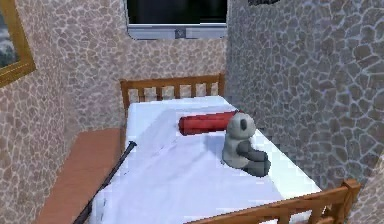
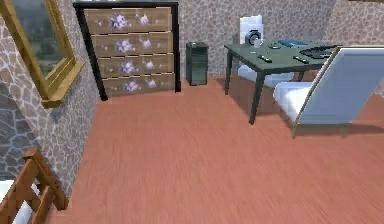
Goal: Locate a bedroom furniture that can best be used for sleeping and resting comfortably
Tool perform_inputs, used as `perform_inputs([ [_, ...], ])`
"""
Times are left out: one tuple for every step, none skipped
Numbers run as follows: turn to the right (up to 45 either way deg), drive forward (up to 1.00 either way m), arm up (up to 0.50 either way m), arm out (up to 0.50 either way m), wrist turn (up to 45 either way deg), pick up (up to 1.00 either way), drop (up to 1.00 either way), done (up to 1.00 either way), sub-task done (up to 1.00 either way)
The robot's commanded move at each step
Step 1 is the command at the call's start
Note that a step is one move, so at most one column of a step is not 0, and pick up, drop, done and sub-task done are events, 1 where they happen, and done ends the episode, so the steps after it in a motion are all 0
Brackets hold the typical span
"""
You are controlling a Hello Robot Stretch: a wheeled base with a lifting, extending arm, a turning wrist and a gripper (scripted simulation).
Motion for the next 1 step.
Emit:
perform_inputs([
  [0.0, 0.0, 0.0, 0.0, 0.0, 0.0, 0.0, 1.0, 0.0],
])
